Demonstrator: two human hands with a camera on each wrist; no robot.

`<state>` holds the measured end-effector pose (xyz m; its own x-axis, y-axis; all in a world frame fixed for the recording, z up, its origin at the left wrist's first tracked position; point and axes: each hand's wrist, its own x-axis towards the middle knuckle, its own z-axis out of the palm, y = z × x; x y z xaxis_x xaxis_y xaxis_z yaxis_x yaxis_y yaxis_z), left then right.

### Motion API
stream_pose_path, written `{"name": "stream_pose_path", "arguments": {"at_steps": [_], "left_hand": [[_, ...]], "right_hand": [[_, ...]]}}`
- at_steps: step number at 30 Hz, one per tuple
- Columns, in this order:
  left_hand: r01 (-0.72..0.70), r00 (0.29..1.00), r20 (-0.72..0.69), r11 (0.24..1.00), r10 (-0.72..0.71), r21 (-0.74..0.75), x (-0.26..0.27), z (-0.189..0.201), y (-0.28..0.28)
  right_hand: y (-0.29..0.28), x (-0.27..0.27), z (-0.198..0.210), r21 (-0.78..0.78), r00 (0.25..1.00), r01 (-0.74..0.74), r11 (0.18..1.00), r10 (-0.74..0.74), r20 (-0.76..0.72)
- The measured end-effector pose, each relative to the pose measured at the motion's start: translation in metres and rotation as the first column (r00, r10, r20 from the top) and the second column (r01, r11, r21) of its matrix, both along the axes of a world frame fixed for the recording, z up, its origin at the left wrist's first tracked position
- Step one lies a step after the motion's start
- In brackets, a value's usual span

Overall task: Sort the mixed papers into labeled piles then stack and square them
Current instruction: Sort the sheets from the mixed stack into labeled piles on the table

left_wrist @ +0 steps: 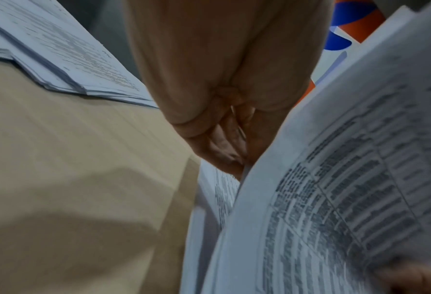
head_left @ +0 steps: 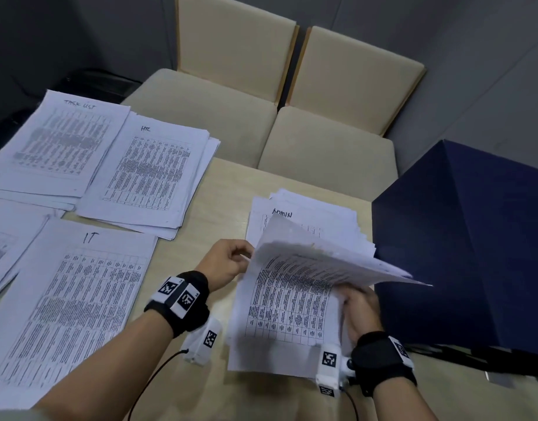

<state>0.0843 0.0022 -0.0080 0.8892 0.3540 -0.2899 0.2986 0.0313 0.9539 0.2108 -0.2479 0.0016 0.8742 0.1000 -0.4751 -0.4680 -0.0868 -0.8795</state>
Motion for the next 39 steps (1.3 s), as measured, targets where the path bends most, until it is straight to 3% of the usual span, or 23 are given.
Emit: {"name": "stream_pose_path", "arguments": {"at_steps": [3,5,8,13,15,19,22,24,26,29,31,33,36,39], "left_hand": [[-0.123,0.969,-0.159,0.925,0.191,0.361,0.008,-0.009,-0.005],[-0.053,0.914,-0.314,0.844,0.256,0.534,0.011,-0.011,-0.008],[0.139,0.885,-0.434,0.794,0.169,0.592,0.017,-0.011,-0.014],[0.290,0.896,-0.424,0.547,0.134,0.785,0.018,-0.001,-0.016],[0.309,0.894,-0.424,0.484,0.146,0.819,0.015,0.005,-0.012],[0.327,0.886,-0.441,0.481,0.143,0.814,0.010,0.009,-0.004],[0.387,0.888,-0.459,0.515,0.014,0.765,0.008,0.008,-0.004],[0.420,0.878,-0.473,0.601,-0.080,0.679,0.006,0.009,-0.005],[0.446,0.853,-0.517,0.622,-0.077,0.644,0.001,0.014,-0.008],[0.538,0.798,-0.601,0.392,0.049,0.746,-0.008,0.025,-0.015],[0.518,0.829,-0.557,0.308,0.051,0.798,-0.009,0.030,-0.018],[0.436,0.885,-0.465,0.358,-0.004,0.826,-0.008,0.030,-0.018],[0.259,0.965,-0.231,0.578,-0.123,0.774,-0.008,0.023,-0.016],[0.252,0.967,-0.115,0.791,-0.227,0.557,-0.010,0.019,-0.017]], "right_hand": [[-0.011,0.001,-0.003,-0.009,0.996,0.081,0.997,-0.080,0.044],[-0.017,0.002,-0.004,-0.021,0.993,0.109,0.994,-0.108,0.056],[-0.021,0.000,-0.002,-0.062,0.991,0.136,0.989,-0.136,0.001],[-0.021,-0.001,0.005,-0.143,0.997,0.081,0.986,-0.082,-0.002],[-0.020,0.000,0.004,-0.147,0.997,0.071,0.987,-0.072,0.004],[-0.016,-0.002,0.000,-0.105,0.999,0.036,0.994,-0.036,-0.003],[-0.015,-0.001,-0.005,-0.097,1.000,-0.006,0.995,0.004,-0.016],[-0.016,0.000,-0.006,-0.109,0.999,-0.039,0.993,0.037,-0.024],[-0.019,0.001,-0.007,-0.108,0.998,-0.049,0.993,0.046,-0.032],[-0.020,0.002,-0.007,-0.068,0.999,-0.035,0.997,0.032,-0.037],[-0.018,0.000,-0.004,-0.057,0.999,-0.032,0.998,0.030,-0.036],[-0.017,0.000,-0.004,-0.059,0.999,-0.027,0.998,0.025,-0.038],[-0.016,0.002,-0.005,-0.045,0.998,-0.020,0.999,0.017,-0.054],[-0.017,0.006,-0.005,-0.032,0.997,-0.023,0.999,0.020,-0.076]]}}
